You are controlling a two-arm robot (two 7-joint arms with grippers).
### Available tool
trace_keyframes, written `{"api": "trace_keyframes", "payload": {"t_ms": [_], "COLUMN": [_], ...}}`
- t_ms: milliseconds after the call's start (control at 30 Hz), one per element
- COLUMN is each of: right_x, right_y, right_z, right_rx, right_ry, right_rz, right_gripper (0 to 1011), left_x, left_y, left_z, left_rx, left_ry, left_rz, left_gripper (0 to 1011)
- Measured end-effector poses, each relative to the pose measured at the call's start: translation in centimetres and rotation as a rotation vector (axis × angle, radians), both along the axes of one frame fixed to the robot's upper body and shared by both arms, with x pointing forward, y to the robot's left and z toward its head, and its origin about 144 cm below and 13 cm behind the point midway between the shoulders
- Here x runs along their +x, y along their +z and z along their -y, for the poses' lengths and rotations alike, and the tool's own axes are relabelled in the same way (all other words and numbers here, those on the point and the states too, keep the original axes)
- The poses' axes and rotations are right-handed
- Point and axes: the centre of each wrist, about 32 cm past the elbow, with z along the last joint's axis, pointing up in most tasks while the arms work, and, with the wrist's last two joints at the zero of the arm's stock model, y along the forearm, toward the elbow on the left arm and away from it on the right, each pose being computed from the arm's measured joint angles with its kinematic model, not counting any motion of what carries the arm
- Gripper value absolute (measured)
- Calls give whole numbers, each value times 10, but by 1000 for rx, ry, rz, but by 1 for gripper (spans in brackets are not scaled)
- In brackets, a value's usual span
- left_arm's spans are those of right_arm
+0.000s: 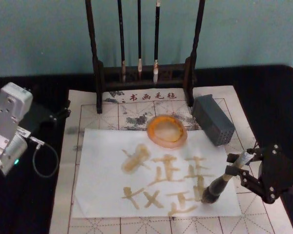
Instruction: Pick up the brush from the inkstone, write on the paper, then place the brush back to its original position.
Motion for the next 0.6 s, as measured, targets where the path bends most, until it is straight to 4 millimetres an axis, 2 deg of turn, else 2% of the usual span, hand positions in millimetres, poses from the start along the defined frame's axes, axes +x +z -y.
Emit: {"api": "trace_keyframes", "payload": {"t_ms": [600], "right_x": [1], "right_y": [3], "right_z": [3], "right_rx": [-2], "right_ry": [52], "right_rz": [-8], "right_gripper": [197], "left_x": [0], "left_y": [0], "left_z": [0], "left_rx": [0], "left_ry": [0], "left_rz": [0], "left_gripper": [1001]}}
